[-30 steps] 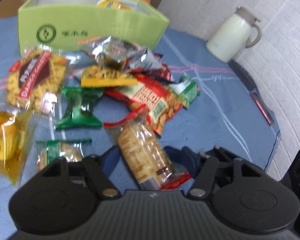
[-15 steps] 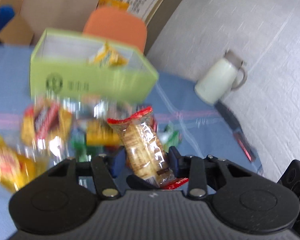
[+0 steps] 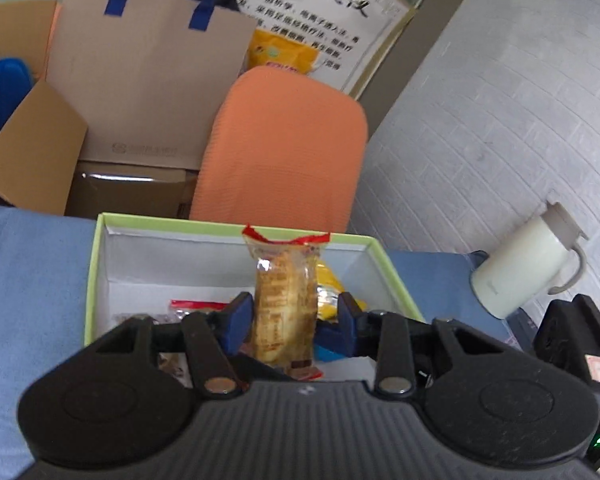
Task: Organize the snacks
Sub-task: 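Place the biscuit packet into the green box with the left tool, then grasp the yellow cake packet from the pile with the left tool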
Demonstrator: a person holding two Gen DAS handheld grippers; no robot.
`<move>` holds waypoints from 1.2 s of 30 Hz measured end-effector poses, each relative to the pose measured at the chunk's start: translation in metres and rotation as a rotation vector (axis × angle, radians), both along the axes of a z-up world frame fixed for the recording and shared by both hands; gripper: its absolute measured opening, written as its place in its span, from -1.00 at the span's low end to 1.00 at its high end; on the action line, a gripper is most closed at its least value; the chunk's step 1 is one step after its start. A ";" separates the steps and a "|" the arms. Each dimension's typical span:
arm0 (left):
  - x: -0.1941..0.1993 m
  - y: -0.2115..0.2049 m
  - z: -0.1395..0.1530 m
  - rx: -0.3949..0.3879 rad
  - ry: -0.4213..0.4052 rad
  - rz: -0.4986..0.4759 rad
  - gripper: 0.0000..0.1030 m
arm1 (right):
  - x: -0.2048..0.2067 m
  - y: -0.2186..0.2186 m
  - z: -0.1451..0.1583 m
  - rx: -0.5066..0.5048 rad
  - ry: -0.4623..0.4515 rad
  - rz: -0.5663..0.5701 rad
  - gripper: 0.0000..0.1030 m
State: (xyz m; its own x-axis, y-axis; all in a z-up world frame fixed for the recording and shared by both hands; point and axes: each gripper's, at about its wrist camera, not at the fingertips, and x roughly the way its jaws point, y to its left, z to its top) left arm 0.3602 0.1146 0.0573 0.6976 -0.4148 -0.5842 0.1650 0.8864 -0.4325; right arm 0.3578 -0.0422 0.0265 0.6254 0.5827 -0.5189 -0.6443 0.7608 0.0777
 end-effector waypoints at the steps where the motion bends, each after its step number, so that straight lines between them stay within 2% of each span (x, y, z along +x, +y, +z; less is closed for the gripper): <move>1: 0.004 0.002 -0.005 0.004 0.006 0.006 -0.30 | 0.010 0.005 -0.007 -0.013 0.014 0.002 -0.43; 3: 0.008 0.008 -0.010 0.015 0.005 0.024 -0.22 | 0.022 0.013 -0.017 -0.019 0.040 0.015 -0.41; 4: 0.006 0.013 -0.009 0.017 -0.009 0.052 0.08 | 0.027 0.014 -0.020 -0.013 0.053 0.019 -0.37; 5: 0.001 0.020 -0.005 0.015 -0.032 0.087 0.24 | 0.029 0.014 -0.020 -0.007 0.057 0.020 -0.35; 6: -0.006 0.028 -0.001 0.005 -0.067 0.111 0.24 | 0.027 0.011 -0.018 0.001 0.039 0.010 -0.32; 10: -0.048 0.052 0.016 -0.009 -0.135 0.143 0.28 | -0.003 -0.013 0.004 0.066 -0.068 -0.032 0.12; 11: -0.062 0.057 0.017 0.001 -0.143 0.149 0.31 | -0.015 -0.021 0.009 0.079 -0.085 -0.025 0.16; 13: -0.092 0.063 0.017 0.012 -0.155 0.160 0.34 | -0.045 -0.033 0.015 0.097 -0.114 -0.019 0.40; 15: -0.122 0.067 0.010 0.027 -0.140 0.171 0.36 | -0.078 -0.041 0.012 0.112 -0.128 0.007 0.48; 18: -0.163 0.073 -0.005 0.057 -0.094 0.211 0.48 | -0.126 -0.043 0.000 0.134 -0.087 0.056 0.50; 22: -0.218 0.079 -0.027 0.094 -0.042 0.276 0.49 | -0.184 -0.024 -0.030 0.125 -0.004 0.138 0.54; 25: -0.250 0.091 -0.046 0.017 0.012 0.330 0.49 | -0.209 -0.001 -0.049 0.093 0.032 0.192 0.55; 29: -0.271 0.109 -0.062 -0.098 0.051 0.352 0.49 | -0.214 0.040 -0.065 0.019 0.064 0.250 0.55; 31: -0.273 0.115 -0.066 -0.108 0.063 0.367 0.49 | -0.215 0.055 -0.070 -0.016 0.070 0.255 0.59; 33: -0.273 0.118 -0.068 -0.105 0.068 0.368 0.49 | -0.214 0.067 -0.077 -0.049 0.126 0.250 0.57; 36: -0.276 0.121 -0.071 -0.112 0.072 0.356 0.49 | -0.227 0.069 -0.078 0.001 0.195 0.298 0.53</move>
